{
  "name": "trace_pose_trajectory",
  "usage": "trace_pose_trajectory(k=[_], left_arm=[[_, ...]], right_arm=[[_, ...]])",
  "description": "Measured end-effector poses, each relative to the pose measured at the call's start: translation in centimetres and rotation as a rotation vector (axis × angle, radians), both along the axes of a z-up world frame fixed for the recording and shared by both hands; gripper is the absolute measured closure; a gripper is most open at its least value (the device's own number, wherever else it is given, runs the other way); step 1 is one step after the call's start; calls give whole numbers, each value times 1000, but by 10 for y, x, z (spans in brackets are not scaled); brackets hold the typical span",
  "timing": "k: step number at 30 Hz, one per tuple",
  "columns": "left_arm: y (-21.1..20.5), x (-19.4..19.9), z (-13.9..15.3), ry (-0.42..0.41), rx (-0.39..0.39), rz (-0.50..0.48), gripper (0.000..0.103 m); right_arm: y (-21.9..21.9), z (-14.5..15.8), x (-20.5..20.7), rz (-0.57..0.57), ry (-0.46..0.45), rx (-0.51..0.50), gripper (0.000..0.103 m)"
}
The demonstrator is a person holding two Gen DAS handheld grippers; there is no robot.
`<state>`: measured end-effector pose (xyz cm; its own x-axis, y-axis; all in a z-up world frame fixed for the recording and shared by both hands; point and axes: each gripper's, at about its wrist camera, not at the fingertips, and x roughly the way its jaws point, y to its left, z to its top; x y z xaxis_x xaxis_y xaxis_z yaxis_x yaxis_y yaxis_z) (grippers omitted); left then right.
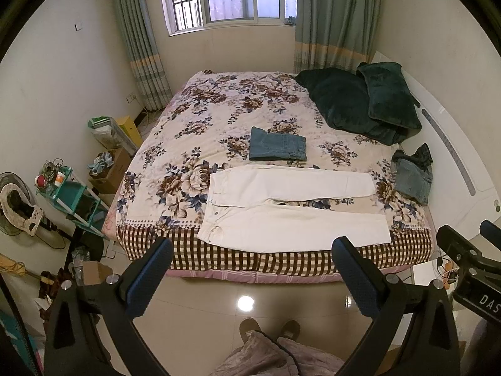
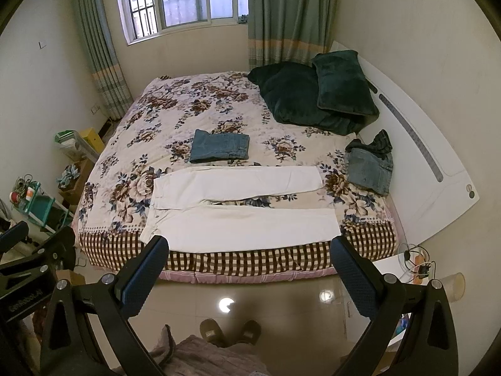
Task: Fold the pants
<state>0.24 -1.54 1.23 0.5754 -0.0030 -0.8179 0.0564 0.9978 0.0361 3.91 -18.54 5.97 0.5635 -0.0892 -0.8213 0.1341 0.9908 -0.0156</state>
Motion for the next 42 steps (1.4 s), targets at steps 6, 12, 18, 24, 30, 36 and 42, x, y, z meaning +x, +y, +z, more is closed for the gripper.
trace_pose_trajectory(k=[6,12,18,24,30,36,42], left_arm=[[-1,-1,1,1,-2,0,0],[0,-1,0,-2,-3,0,0],[1,-2,0,-2,-5,2,0],[-5,0,3,1,-6,11,0],[-12,23,-5,-6,-4,58,0],[-13,59,-41,-12,32,149,0],[-19,95,-85,3,83,207,0]], right_arm=[[2,-1,0,1,0,-3,0],[3,-1,0,2,-2,-4,0],[3,-1,0,3,-4,-3,0],[4,4,3,12,3,1,0],[1,6,28,1,-2,8,0],[-27,-45,71,-32,3,37,0],[-54,-106,130,-36,30,42,0]])
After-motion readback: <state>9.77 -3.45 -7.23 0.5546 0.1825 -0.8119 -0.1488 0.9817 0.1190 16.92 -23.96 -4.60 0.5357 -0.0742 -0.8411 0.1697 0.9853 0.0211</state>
